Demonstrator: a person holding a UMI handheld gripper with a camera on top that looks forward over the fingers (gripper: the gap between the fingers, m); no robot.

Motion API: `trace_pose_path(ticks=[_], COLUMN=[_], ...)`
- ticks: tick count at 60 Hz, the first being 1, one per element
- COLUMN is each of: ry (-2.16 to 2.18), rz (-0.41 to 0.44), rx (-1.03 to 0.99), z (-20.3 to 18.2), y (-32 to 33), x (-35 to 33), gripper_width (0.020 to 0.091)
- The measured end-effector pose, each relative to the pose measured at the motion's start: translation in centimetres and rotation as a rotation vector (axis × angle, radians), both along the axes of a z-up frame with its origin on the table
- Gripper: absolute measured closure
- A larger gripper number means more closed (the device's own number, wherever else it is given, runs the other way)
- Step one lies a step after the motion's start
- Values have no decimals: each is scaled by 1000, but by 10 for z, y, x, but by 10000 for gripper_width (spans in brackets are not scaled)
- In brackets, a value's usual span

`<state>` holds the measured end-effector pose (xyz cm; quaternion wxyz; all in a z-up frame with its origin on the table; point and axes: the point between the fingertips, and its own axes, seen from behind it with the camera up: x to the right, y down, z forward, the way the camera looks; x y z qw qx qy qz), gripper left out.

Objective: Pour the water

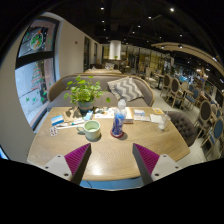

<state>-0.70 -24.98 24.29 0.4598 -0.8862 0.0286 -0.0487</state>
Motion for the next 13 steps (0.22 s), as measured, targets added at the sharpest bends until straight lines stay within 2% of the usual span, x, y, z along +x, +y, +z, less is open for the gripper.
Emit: trace_pose_path(ticks=[13], ry=[-1], rz=[12], rx=[17], z=[5], y=[-7], x=[13], gripper_width=[250])
